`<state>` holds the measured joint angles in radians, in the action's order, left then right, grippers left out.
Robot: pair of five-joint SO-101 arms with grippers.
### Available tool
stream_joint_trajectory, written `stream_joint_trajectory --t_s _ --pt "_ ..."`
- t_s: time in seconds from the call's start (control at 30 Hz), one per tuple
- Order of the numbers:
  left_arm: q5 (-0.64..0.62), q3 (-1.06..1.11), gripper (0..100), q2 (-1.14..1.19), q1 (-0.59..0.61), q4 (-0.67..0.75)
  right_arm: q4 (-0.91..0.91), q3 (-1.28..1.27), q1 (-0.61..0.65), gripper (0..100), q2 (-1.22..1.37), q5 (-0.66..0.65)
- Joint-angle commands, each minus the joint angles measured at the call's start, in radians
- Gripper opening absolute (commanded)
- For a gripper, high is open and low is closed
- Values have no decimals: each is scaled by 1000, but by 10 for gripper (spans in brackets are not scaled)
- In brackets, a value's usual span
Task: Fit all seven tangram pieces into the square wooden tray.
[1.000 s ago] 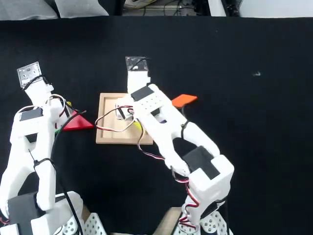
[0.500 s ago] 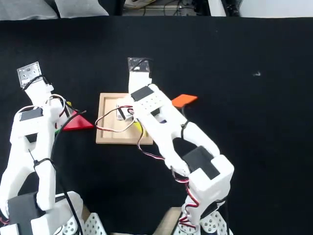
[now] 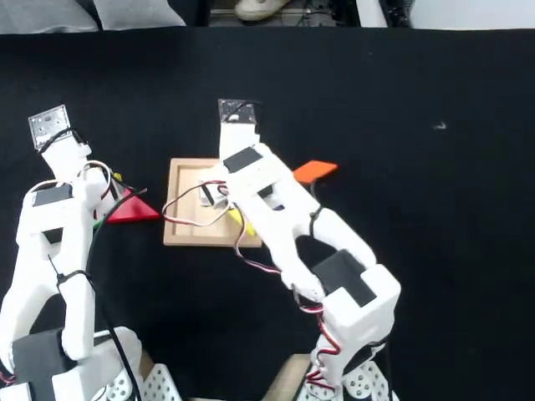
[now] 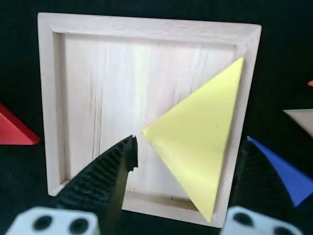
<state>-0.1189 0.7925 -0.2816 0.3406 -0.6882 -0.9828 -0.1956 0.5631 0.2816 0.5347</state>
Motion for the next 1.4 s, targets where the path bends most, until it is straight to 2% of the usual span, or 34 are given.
stream_joint_trajectory --t_s 0.0,0.1,0.2,0.3,0.4,0.5,0.6,0.77,1.07,1.37 --pt "-11 -13 166 -12 7 17 -11 61 11 311 -18 9" --pt "-11 -13 166 -12 7 17 -78 102 9 297 -48 -117" --pt "-11 -13 166 -12 7 17 -224 200 -29 199 -114 -282" --pt "-11 -13 166 -12 7 17 -318 272 -133 109 -174 -436" --pt "-11 -13 166 -12 7 17 -296 271 -269 34 -196 -535" --pt "-11 -13 166 -12 7 17 -204 200 -327 17 -153 -552" --pt "-11 -13 166 -12 7 17 -150 153 -299 10 -79 -559" --pt "-11 -12 166 -12 7 17 -137 176 -241 11 16 -560" --pt "-11 -13 166 -12 7 17 -144 248 -233 11 147 -560" --pt "-11 -13 166 -12 7 17 -144 257 -195 11 168 -557"
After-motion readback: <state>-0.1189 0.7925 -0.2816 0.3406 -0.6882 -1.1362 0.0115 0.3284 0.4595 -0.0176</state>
